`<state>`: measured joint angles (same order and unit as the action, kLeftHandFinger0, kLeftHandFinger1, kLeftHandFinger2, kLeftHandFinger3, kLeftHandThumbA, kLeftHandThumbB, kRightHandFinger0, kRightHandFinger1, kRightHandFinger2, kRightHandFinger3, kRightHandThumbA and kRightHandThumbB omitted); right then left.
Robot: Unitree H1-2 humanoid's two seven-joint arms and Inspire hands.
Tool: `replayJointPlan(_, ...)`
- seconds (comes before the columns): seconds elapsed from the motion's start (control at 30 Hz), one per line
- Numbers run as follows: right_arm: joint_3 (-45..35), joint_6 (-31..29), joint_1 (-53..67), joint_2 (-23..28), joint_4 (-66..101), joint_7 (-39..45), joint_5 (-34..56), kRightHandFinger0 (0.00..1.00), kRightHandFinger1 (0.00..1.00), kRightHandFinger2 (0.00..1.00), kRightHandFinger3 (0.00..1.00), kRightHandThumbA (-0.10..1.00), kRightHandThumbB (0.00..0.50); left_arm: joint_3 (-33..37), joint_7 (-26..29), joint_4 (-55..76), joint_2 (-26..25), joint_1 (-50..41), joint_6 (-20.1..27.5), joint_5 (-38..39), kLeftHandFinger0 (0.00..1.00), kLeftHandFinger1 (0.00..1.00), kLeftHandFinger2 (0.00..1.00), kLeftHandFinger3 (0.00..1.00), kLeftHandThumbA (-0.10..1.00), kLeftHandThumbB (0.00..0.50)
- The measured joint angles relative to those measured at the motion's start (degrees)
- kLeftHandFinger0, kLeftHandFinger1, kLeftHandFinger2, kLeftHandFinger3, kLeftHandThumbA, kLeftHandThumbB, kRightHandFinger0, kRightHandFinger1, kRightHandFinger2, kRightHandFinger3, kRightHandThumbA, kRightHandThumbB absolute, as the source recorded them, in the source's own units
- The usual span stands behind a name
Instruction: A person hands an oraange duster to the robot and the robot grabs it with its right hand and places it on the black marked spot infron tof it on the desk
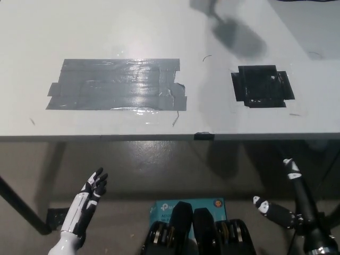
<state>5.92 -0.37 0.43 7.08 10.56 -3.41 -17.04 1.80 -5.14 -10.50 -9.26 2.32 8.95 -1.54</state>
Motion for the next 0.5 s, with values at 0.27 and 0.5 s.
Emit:
replayJointPlan(0.27, -3.8, 1.4, 0.0, 0.0, 8.7, 0.0, 0.0, 1.00, 1.00, 1.00, 1.00, 0.93, 0.229, 0.1, -0.7, 0.0, 0.0, 0.0, 1.1, 0.2, 1.00, 1.00, 1.00, 1.00, 0.98, 0.231)
replayJointPlan(0.5, -8.7, 5.2, -4.3, 0.7, 18.8, 0.1, -2.0, 1.00, 1.00, 1.00, 1.00, 0.96, 0.284, 0.1, -1.0, 0.0, -0.4, 0.1, 1.8, 0.2, 1.00, 1.00, 1.00, 1.00, 0.98, 0.221)
